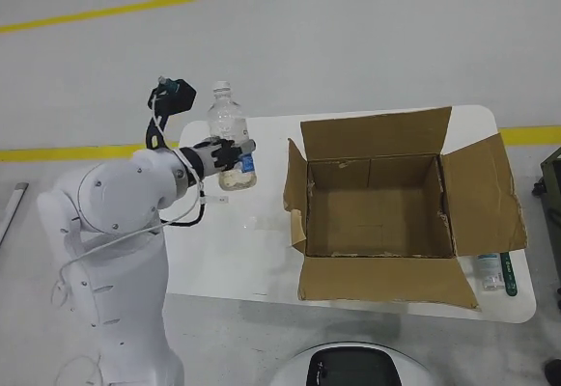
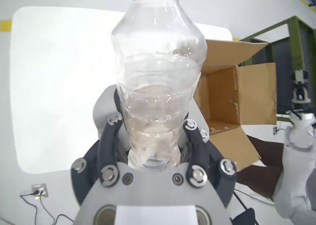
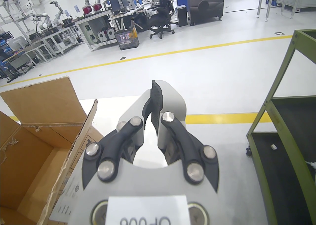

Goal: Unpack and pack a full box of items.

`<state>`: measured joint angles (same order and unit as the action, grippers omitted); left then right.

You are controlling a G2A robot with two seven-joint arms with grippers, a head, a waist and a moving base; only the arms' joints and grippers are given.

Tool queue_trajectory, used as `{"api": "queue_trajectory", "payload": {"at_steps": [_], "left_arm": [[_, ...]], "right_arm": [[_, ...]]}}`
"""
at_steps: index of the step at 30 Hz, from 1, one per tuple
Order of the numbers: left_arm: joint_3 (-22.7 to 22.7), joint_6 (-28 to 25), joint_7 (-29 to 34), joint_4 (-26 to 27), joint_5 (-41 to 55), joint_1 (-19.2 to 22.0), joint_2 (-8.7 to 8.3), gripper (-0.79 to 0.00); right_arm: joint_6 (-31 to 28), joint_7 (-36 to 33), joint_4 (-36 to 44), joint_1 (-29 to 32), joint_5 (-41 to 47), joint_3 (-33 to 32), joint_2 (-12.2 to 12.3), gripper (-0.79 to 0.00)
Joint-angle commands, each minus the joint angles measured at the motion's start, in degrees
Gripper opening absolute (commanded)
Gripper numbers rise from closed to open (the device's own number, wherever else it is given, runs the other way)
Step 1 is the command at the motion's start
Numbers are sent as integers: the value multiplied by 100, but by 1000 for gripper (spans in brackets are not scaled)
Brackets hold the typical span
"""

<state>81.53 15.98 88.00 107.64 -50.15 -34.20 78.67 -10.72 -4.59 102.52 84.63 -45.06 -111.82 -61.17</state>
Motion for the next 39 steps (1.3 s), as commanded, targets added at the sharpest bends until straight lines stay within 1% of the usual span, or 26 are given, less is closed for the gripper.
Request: {"api": "queue_trajectory", "payload": {"at_steps": [1,3,10,16,19,22,25,27,33,37,39], "left_arm": [[-18,31,0,-47,419,85,-20,-785],[0,31,0,-92,738,135,-38,-785],[0,31,0,-92,738,135,-38,-785],[0,31,0,-92,738,135,-38,-785],[22,-8,-316,-56,1033,-21,-37,-785],[-71,-85,-454,8,1360,40,-37,-785],[-263,-82,-625,-52,1890,205,-8,-785],[-428,-43,-764,-178,2333,318,25,-785],[-988,87,-1107,-882,3546,460,130,-785],[-1385,76,-1164,-1324,3855,483,167,-785],[-1517,43,-1196,-1444,4014,484,180,-785]], "right_arm": [[-12,-20,8,13,-16,10,-3,-785],[-25,-44,40,20,-54,34,-5,-785],[28,-126,374,37,-130,119,-19,-785],[-61,-618,945,66,-346,362,-11,-785],[-239,-728,1243,105,-507,555,-10,-785],[-344,-891,1374,171,-546,759,-15,-785],[-420,-1013,1378,227,-711,888,-13,-785],[-356,-1100,1326,260,-813,933,-15,-785],[-257,-1377,1309,298,-896,922,-12,-785],[-241,-1415,1289,331,-840,903,-16,-785],[-207,-1428,1292,333,-807,901,-20,-785]]}}
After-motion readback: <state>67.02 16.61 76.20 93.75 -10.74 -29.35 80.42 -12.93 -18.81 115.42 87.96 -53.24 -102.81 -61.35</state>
